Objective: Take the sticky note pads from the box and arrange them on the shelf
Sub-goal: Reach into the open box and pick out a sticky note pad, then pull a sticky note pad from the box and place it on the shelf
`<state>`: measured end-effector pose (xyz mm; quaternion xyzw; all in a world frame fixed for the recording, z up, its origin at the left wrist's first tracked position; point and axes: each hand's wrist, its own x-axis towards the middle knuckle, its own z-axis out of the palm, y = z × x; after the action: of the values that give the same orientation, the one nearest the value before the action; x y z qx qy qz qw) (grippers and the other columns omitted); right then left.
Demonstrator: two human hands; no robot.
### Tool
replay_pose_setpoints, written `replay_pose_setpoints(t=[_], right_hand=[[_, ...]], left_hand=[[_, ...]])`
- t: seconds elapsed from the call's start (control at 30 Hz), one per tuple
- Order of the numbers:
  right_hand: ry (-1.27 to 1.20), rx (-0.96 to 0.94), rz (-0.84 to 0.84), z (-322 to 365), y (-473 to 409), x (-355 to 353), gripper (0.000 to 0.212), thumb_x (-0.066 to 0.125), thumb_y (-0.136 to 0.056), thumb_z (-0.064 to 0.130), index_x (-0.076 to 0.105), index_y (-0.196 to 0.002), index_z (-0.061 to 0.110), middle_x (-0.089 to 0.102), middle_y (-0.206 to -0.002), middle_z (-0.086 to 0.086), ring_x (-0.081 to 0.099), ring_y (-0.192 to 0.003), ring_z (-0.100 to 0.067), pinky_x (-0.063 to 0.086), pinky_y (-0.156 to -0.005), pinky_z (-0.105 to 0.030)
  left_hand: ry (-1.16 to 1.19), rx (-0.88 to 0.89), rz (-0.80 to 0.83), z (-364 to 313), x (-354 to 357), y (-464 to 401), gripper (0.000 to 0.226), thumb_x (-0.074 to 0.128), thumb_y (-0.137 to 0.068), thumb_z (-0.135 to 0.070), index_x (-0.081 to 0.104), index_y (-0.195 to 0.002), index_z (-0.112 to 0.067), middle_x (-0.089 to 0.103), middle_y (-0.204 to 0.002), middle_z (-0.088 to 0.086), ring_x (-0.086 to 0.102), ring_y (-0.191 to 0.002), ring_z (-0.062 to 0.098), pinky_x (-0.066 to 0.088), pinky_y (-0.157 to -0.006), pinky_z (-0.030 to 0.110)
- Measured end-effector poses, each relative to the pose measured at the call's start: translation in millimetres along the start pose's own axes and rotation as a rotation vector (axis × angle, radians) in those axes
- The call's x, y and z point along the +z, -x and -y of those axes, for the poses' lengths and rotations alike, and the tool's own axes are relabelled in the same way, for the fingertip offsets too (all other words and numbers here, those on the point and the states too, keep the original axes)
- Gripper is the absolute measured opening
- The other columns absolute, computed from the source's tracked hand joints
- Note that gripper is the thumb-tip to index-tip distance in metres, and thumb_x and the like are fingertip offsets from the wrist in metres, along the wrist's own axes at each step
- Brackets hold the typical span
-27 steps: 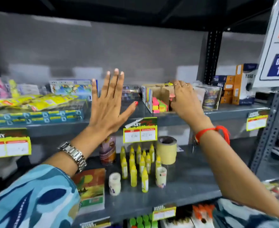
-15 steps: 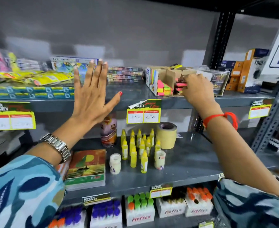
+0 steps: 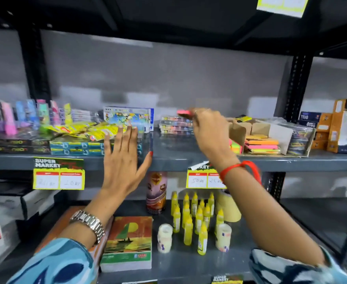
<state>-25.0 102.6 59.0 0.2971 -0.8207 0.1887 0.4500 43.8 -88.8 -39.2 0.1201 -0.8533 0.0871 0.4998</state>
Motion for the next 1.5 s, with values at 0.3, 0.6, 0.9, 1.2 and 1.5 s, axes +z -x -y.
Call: replay_pose_setpoints(t=[0.3, 0.6, 0.9, 1.2, 1.5], right_hand=[[0.036, 0.018, 0.362, 29.3, -18.1, 72.1, 0.022, 0.048, -0.086, -0.004, 0.060, -0.105, -0.001, 0.063, -0.111, -0.024, 0.059, -0.106, -0.042, 0.049, -0.082, -0.043], [-0.130, 0.040, 0.540, 10.5, -13.5, 67.6, 0.035, 0.053, -0.085, 0.011, 0.058, -0.120, 0.010, 0.060, -0.122, -0.021, 0.056, -0.112, -0.039, 0.049, -0.094, -0.043], [-0.050, 0.053, 0.166, -33.7, 4.4, -2.9, 0.039, 0.055, -0.085, 0.009, 0.060, -0.122, 0.019, 0.070, -0.112, -0.015, 0.060, -0.106, -0.035, 0.049, -0.082, -0.036], [0.086, 0.267, 0.124, -103.2, 26.8, -19.6, 0.034, 0.052, -0.077, -0.005, 0.065, -0.108, -0.001, 0.067, -0.103, -0.031, 0.059, -0.098, -0.046, 0.052, -0.080, -0.046], [0.309, 0.221, 0.325, -126.1, 41.3, -19.3, 0.033, 0.053, -0.080, -0.001, 0.063, -0.111, 0.005, 0.065, -0.105, -0.028, 0.060, -0.098, -0.045, 0.050, -0.077, -0.043]], left_hand=[[-0.004, 0.001, -0.152, 7.4, 12.7, 6.9, 0.070, 0.022, -0.099, -0.053, 0.053, -0.134, 0.000, 0.056, -0.135, 0.015, 0.043, -0.131, 0.032, 0.020, -0.115, 0.053], [-0.010, 0.019, -0.321, 6.4, 25.9, 8.0, 0.057, 0.042, -0.090, -0.044, 0.061, -0.127, -0.005, 0.064, -0.125, 0.010, 0.047, -0.124, 0.029, 0.023, -0.114, 0.051], [-0.010, 0.032, -0.344, 7.1, 27.6, 7.1, 0.058, 0.035, -0.094, -0.045, 0.058, -0.131, -0.006, 0.060, -0.131, 0.011, 0.043, -0.131, 0.031, 0.018, -0.115, 0.050], [-0.029, 0.038, -0.314, 5.7, 26.8, 7.5, 0.060, 0.036, -0.094, -0.042, 0.049, -0.138, -0.004, 0.051, -0.141, 0.015, 0.037, -0.136, 0.036, 0.014, -0.115, 0.051], [-0.049, 0.028, -0.276, 6.1, 25.4, 7.9, 0.067, 0.028, -0.097, -0.045, 0.037, -0.145, 0.001, 0.041, -0.148, 0.018, 0.030, -0.140, 0.034, 0.007, -0.118, 0.047]])
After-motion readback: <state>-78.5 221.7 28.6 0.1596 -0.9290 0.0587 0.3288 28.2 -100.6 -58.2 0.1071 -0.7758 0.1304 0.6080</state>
